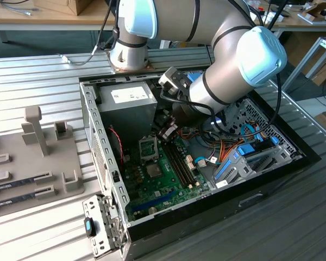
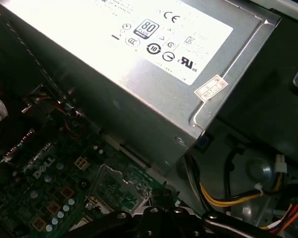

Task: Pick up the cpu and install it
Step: 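Install the first cpu locking lever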

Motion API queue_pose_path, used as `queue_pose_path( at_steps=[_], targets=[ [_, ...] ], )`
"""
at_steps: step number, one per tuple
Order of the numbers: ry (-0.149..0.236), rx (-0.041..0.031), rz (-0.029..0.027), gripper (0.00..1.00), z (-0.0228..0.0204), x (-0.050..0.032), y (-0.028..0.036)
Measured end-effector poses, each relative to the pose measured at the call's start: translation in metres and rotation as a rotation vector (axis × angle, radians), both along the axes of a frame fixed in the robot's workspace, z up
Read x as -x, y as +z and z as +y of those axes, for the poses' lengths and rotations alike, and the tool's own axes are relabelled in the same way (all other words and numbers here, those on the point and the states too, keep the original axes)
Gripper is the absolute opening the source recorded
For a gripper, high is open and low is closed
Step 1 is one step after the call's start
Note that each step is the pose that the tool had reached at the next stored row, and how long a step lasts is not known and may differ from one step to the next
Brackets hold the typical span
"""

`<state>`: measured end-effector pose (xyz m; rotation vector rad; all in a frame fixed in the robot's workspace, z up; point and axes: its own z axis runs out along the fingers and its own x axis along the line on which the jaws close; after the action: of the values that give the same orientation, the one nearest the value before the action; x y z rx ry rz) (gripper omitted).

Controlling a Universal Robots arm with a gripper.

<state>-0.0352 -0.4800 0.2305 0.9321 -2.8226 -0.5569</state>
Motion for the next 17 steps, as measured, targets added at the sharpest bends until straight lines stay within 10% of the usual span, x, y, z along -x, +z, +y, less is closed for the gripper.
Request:
queue_pose_path(
  at_steps=[17],
  targets=[
    [0.024,-0.0002,0.0,0.11,0.0,0.0,0.0078]
  ],
)
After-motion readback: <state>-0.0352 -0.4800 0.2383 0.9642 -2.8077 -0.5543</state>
